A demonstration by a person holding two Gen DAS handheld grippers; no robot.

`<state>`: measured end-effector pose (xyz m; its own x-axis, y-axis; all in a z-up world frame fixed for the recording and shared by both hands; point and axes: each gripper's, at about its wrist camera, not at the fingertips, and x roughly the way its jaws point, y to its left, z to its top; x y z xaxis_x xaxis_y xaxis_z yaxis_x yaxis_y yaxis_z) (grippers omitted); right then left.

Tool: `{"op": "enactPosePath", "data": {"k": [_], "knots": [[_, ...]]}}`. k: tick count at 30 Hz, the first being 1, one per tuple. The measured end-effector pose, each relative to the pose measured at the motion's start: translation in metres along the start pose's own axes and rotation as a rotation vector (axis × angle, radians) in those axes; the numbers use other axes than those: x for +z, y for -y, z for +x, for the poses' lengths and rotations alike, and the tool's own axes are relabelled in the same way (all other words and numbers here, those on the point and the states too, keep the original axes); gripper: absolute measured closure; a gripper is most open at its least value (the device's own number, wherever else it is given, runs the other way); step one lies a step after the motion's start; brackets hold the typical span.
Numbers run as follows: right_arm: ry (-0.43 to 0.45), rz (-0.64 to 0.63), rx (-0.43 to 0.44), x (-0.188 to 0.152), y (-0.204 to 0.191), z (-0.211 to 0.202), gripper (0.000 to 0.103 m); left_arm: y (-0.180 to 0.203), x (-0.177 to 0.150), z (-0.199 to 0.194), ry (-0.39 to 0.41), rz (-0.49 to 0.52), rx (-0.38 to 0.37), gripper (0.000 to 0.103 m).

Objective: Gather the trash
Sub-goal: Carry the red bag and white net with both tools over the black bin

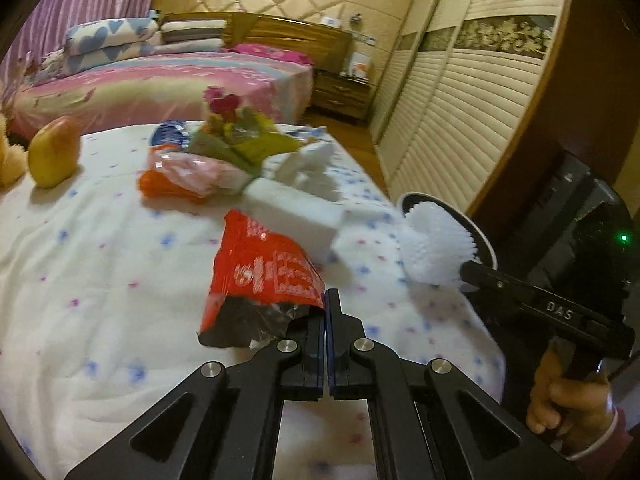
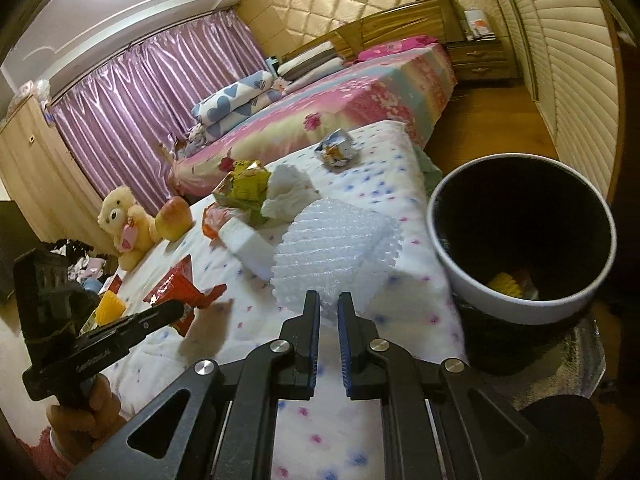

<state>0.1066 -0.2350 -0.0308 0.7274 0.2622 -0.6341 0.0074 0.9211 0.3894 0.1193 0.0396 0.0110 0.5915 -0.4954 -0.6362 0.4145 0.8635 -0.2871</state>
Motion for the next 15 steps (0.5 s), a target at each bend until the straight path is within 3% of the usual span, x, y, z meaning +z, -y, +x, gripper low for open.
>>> {"op": "enactPosePath", "data": {"k": [15], "knots": [[0.058,0.067,-0.076,0.007,0.051,-0.033,0.095,0.063,0.017,0.044,-0.043,0.134,-0.123,0.103]]}}
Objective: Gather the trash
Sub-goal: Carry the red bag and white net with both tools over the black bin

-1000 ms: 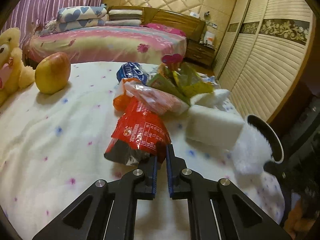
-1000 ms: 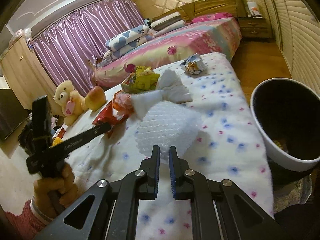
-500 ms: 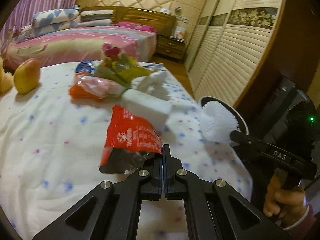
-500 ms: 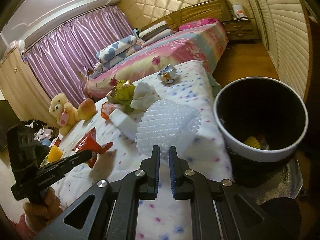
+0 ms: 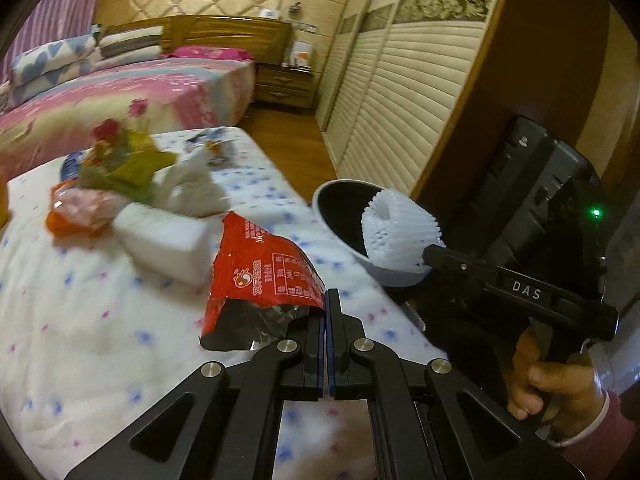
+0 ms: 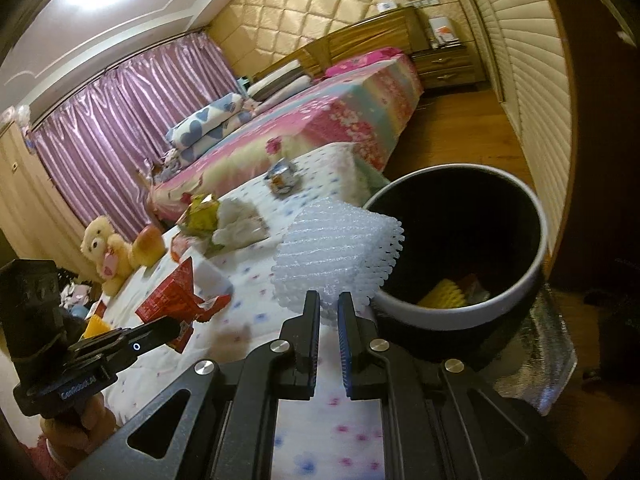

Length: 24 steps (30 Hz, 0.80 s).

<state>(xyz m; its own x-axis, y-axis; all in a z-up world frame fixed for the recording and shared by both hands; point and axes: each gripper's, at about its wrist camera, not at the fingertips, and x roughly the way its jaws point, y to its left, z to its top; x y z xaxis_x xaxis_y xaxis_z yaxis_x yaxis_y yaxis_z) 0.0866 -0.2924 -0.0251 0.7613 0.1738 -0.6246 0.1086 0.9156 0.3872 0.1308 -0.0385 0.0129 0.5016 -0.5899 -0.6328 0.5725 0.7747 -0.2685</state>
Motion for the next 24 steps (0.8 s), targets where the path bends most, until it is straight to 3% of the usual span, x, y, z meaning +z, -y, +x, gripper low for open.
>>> {"op": "enactPosePath", "data": {"k": [24], "knots": [[-0.004,0.086,-0.115,0.030,0.081,0.005,0.094,0.045,0.060,0.130,-0.087,0.114,-0.060,0.103]]}}
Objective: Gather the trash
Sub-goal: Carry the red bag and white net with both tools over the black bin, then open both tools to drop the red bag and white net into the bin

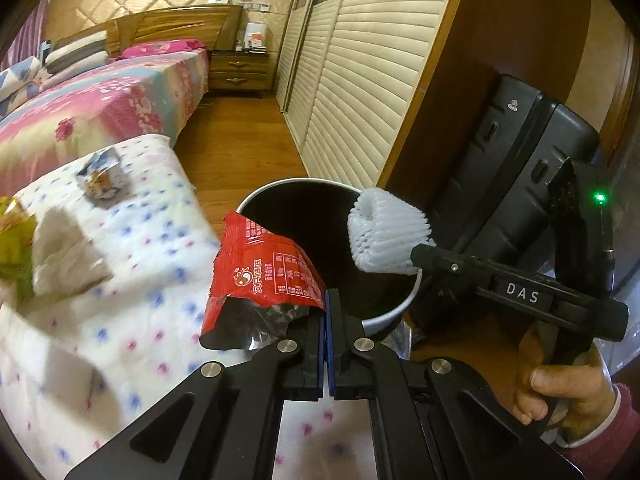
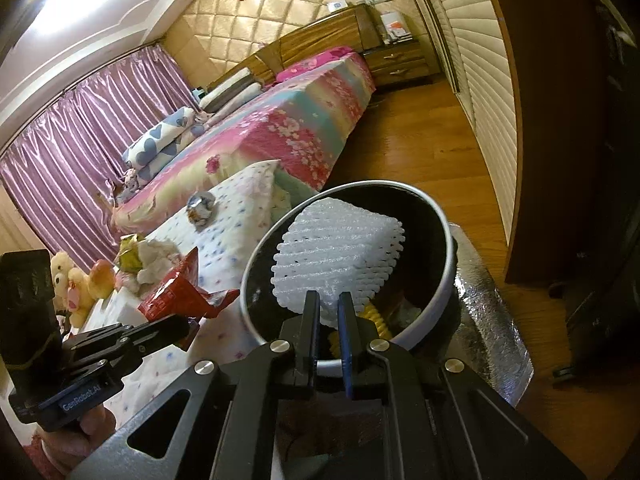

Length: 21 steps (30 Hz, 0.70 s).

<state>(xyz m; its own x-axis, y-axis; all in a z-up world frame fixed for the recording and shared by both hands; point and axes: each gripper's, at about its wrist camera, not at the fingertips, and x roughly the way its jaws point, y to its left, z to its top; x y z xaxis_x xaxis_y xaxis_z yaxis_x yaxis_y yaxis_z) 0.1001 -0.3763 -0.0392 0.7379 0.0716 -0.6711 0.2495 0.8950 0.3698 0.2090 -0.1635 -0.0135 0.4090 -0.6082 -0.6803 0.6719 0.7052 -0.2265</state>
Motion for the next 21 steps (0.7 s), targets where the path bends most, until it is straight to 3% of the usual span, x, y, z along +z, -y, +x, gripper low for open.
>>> {"op": "enactPosePath", "data": {"k": [13,17,19,21], "knots": [[-0.016,0.045,-0.023,0.015,0.020,0.017,0.094,-0.005,0.026,0.048,-0.041,-0.016,-0.006,0.103],[-0.026,0.054,-0.027,0.019,0.024,0.022,0.090,-0.006,0.027,0.054,-0.060,-0.015,-0.021,0.102],[-0.033,0.060,-0.028,0.020,0.026,0.024,0.088,-0.004,0.027,0.056,-0.071,-0.016,-0.021,0.098],[-0.038,0.070,-0.028,0.020,0.028,0.025,0.086,-0.005,0.026,0.056,-0.077,-0.018,-0.017,0.080]]}}
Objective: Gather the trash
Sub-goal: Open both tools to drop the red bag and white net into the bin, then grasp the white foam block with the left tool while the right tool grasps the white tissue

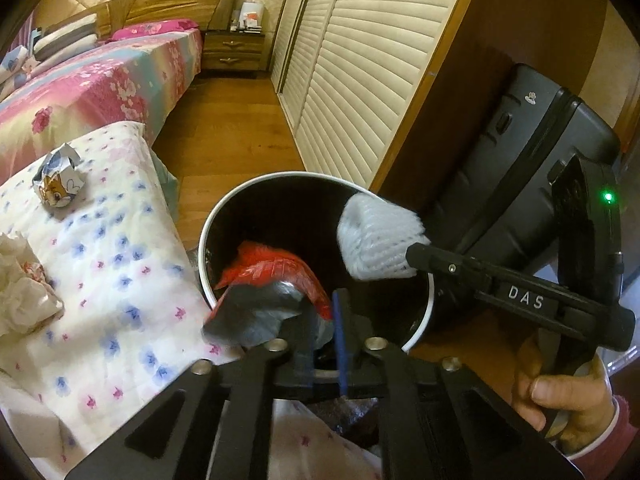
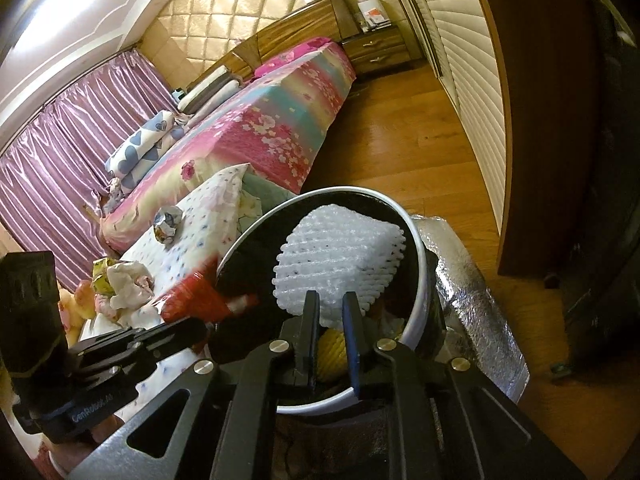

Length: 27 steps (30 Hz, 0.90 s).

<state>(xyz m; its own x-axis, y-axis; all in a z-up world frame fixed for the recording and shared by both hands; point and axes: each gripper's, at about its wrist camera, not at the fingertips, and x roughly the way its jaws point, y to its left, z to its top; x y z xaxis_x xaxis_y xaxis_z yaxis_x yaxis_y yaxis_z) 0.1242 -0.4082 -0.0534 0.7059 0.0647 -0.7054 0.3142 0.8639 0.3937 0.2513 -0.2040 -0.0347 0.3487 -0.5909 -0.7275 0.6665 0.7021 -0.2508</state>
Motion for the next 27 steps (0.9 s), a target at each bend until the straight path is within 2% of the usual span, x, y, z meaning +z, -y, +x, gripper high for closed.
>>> {"op": "enactPosePath", "data": {"k": [2,3,4,7,10,12,15,27], "knots": [[-0.001,0.011,-0.001,0.000,0.002,0.000,0.080,-0.001,-0.001,-0.003,0.011,-0.003,0.016,0.064],[0.000,0.016,-0.002,0.001,0.003,-0.001,0.069,-0.001,-0.003,-0.006,0.019,-0.003,0.018,0.064],[0.004,0.022,0.003,0.000,0.003,-0.002,0.064,-0.001,-0.005,-0.009,0.023,-0.005,0.020,0.064],[0.013,0.019,0.005,-0.001,-0.001,-0.006,0.063,-0.004,-0.016,-0.022,0.040,-0.029,0.033,0.060],[0.028,0.017,0.022,-0.004,-0.008,-0.012,0.045,-0.008,-0.031,-0.037,0.065,-0.061,0.048,0.053],[0.038,0.011,0.033,-0.006,-0.015,-0.015,0.039,-0.010,-0.041,-0.047,0.074,-0.077,0.057,0.052],[0.047,-0.001,0.053,-0.013,-0.027,-0.017,0.035,-0.015,-0.059,-0.065,0.086,-0.105,0.072,0.051],[0.002,-0.093,0.122,-0.039,-0.084,-0.009,0.033,-0.055,-0.120,-0.143,0.131,-0.236,0.172,0.051]]}}
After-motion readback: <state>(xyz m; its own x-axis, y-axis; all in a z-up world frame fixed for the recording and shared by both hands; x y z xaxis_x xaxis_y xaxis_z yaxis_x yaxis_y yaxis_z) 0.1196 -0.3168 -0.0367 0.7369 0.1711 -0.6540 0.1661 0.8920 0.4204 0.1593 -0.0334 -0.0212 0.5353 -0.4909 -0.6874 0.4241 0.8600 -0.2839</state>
